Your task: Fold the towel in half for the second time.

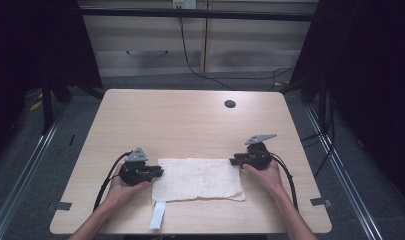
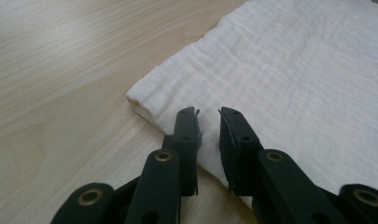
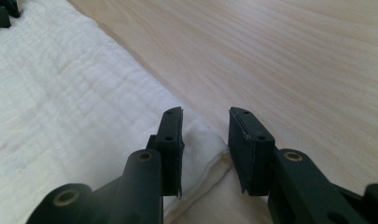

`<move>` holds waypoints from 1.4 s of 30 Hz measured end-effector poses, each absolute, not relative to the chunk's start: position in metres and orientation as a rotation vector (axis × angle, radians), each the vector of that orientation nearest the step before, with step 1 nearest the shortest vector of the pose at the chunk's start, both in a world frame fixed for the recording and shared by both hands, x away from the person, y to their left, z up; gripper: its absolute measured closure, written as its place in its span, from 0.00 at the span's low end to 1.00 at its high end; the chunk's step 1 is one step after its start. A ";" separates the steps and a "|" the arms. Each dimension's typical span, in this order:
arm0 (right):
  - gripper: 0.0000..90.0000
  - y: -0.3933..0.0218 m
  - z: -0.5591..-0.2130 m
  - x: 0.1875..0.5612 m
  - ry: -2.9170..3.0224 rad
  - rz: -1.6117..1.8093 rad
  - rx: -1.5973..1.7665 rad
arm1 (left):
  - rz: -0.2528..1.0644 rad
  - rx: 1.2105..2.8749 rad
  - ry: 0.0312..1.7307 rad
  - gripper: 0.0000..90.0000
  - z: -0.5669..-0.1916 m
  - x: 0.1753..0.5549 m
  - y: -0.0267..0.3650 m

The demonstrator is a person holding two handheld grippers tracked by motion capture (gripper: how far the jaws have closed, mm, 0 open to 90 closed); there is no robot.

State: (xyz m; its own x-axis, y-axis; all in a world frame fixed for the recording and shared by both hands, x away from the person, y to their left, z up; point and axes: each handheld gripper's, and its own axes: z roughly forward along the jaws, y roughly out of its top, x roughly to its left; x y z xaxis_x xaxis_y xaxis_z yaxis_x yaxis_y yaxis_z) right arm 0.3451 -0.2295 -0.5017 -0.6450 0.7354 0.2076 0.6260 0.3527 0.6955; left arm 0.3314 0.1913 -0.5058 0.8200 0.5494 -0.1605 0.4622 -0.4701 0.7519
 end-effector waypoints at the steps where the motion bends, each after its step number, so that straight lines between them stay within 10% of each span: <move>1: 0.73 -0.229 -0.502 0.345 2.466 1.164 1.243 | 0.129 2.139 0.740 0.85 -0.506 0.331 0.192; 12: 0.96 -0.224 -0.505 0.340 2.513 1.194 1.210 | 0.125 2.144 0.752 0.85 -0.505 0.324 0.201; 42: 0.97 -0.216 -0.497 0.337 2.489 1.251 1.161 | 0.118 2.081 0.871 0.65 -0.497 0.377 0.213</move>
State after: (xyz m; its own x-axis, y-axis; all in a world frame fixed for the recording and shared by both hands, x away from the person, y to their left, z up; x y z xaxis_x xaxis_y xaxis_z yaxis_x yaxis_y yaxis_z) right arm 0.3365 -0.2160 -0.4968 -0.6976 0.6831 0.2159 0.5810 0.3631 0.7284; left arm 0.3768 0.2129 -0.4973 0.7523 0.6212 -0.2192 0.5405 -0.3919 0.7445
